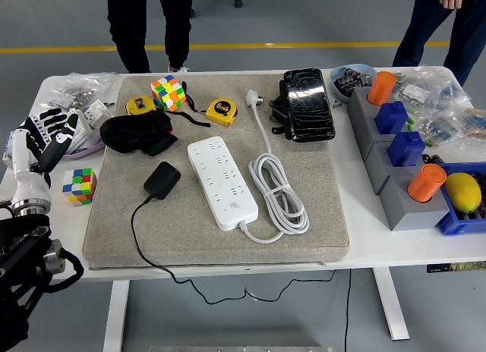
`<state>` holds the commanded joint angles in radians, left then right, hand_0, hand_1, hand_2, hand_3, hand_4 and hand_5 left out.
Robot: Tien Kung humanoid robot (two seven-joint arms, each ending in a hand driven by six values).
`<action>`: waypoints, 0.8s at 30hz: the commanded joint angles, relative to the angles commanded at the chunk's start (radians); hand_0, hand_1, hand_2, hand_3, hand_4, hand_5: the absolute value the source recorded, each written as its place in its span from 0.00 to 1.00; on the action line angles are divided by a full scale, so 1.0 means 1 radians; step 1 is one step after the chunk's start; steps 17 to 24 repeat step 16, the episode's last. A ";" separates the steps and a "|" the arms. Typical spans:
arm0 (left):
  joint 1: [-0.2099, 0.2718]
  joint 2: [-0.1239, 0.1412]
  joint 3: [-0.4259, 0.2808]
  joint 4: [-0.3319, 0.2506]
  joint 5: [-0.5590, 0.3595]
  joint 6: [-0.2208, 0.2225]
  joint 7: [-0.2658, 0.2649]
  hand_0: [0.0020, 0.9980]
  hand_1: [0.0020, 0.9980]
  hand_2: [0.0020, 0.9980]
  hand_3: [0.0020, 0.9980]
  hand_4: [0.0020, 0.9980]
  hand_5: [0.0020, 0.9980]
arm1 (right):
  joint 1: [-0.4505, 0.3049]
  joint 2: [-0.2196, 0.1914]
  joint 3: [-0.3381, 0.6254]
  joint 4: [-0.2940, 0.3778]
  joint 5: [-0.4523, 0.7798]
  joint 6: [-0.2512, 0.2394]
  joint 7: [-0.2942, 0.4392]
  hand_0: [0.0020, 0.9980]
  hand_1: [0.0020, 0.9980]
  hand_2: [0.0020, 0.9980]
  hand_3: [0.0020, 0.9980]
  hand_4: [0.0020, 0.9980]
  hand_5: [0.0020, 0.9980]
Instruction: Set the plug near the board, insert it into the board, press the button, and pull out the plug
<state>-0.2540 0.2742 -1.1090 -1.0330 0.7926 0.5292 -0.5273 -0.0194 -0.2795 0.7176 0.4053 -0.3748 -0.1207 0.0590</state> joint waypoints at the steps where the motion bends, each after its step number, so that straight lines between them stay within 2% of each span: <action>1: 0.001 0.000 0.000 0.000 0.000 0.000 0.000 0.58 0.60 0.61 0.59 0.91 0.40 | 0.000 0.000 0.000 0.000 0.000 0.000 0.000 0.57 0.65 0.64 0.54 0.92 0.49; 24: -0.004 0.006 0.014 -0.003 0.000 -0.001 0.006 0.58 0.60 0.61 0.59 0.90 0.40 | 0.001 0.002 -0.006 -0.005 0.009 0.001 0.000 0.57 0.65 0.64 0.54 0.92 0.49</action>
